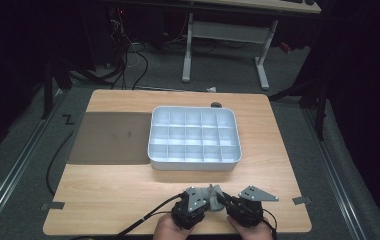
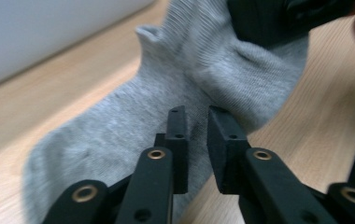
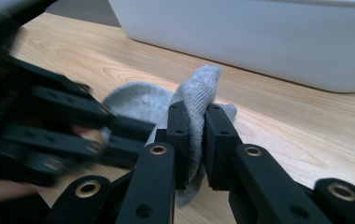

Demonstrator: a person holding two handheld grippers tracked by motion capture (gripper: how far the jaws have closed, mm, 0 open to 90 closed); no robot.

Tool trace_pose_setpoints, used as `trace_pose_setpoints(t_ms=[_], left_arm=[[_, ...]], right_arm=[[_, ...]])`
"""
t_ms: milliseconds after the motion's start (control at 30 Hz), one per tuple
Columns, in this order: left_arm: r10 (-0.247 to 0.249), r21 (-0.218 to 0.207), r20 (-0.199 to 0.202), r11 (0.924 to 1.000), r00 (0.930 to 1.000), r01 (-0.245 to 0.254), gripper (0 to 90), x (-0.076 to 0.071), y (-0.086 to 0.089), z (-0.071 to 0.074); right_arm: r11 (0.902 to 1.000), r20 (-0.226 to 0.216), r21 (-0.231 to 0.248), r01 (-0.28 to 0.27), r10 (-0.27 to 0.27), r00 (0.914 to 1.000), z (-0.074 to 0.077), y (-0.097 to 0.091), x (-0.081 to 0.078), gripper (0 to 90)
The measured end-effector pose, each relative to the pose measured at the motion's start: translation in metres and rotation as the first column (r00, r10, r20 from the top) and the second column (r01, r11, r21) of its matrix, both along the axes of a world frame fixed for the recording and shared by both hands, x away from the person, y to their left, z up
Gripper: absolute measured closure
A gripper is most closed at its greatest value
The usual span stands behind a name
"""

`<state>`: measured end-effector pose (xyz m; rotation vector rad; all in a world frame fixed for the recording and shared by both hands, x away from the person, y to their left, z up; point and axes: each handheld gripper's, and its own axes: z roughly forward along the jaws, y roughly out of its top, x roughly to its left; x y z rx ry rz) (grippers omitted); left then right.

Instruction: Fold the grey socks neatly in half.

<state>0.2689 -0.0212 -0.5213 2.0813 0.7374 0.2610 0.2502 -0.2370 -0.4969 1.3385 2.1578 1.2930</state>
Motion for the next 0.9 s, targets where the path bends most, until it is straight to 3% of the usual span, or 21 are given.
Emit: trace_pose_setpoints(t_ms=[33, 100, 133, 167, 200, 233, 267, 333, 367, 400, 433, 467, 533, 667, 900], left_arm=[[0.000, 0.000, 0.000, 1.0000, 1.0000, 0.000, 76.6, 0.000, 0.000, 0.000], [0.034, -0.044, 0.032, 0.9985, 0.9989, -0.033, 71.4, -0.001, 0.019, 0.009], [0.081, -0.087, 0.043, 0.9932, 0.9958, -0.077, 70.0, 0.001, 0.037, 0.015], [0.081, -0.087, 0.043, 0.9932, 0.9958, -0.077, 68.1, 0.001, 0.037, 0.015], [0.135, -0.129, 0.021, 0.9830, 0.9907, -0.131, 66.3, 0.008, 0.058, 0.016], [0.135, -0.129, 0.021, 0.9830, 0.9907, -0.131, 65.9, 0.008, 0.058, 0.016], [0.169, -0.131, -0.022, 0.9765, 0.9853, -0.171, 66.7, 0.018, 0.074, 0.012], [0.182, -0.132, -0.037, 0.9737, 0.9826, -0.186, 72.7, 0.022, 0.081, 0.009], [0.209, -0.108, -0.046, 0.9710, 0.9767, -0.213, 75.9, 0.026, 0.088, 0.003], [0.209, -0.108, -0.046, 0.9710, 0.9767, -0.213, 78.6, 0.026, 0.088, 0.003], [0.203, -0.058, -0.084, 0.9763, 0.9755, -0.209, 80.1, 0.032, 0.087, -0.005], [0.192, -0.036, -0.099, 0.9799, 0.9764, -0.196, 80.5, 0.033, 0.083, -0.008], [0.158, -0.010, -0.101, 0.9870, 0.9822, -0.160, 81.9, 0.033, 0.074, -0.011], [0.118, -0.003, -0.110, 0.9928, 0.9869, -0.119, 83.8, 0.032, 0.061, -0.012], [0.092, -0.024, -0.119, 0.9952, 0.9887, -0.095, 84.7, 0.029, 0.060, -0.012]], right_arm=[[1.0000, 0.000, 0.000, 0.000, 0.000, 1.0000, 0.000, 0.000, 0.000, 83.2], [1.0000, -0.004, -0.002, 0.006, -0.006, 1.0000, 0.000, -0.003, 0.000, 83.2], [1.0000, -0.006, -0.002, 0.009, -0.009, 0.9999, -0.001, -0.003, 0.000, 83.2], [1.0000, -0.006, -0.002, 0.009, -0.009, 0.9999, -0.001, -0.003, 0.000, 83.2], [1.0000, -0.008, -0.002, 0.010, -0.010, 0.9999, -0.001, -0.004, 0.001, 83.1], [1.0000, -0.008, -0.002, 0.010, -0.010, 0.9999, -0.001, -0.004, 0.001, 83.1], [0.9999, -0.010, -0.006, 0.010, -0.010, 0.9999, -0.002, -0.003, 0.001, 83.1], [0.9999, -0.011, -0.007, 0.008, -0.008, 0.9999, -0.001, -0.002, 0.001, 83.1], [0.9999, -0.011, -0.007, 0.008, -0.008, 0.9999, -0.001, -0.002, 0.001, 83.1], [0.9999, -0.011, -0.007, 0.008, -0.008, 0.9999, -0.001, -0.002, 0.001, 83.1], [0.9999, -0.010, -0.010, 0.007, -0.007, 0.9999, -0.001, -0.002, 0.001, 83.1], [0.9999, -0.008, -0.013, 0.005, -0.005, 1.0000, -0.001, -0.002, 0.001, 83.1], [0.9999, -0.007, -0.017, 0.001, -0.001, 1.0000, -0.001, -0.001, 0.002, 83.0], [0.9997, -0.007, -0.021, -0.008, 0.008, 0.9999, 0.001, 0.002, 0.003, 82.8], [0.9980, -0.007, -0.053, -0.033, 0.033, 0.9994, 0.003, 0.015, 0.009, 82.4]])
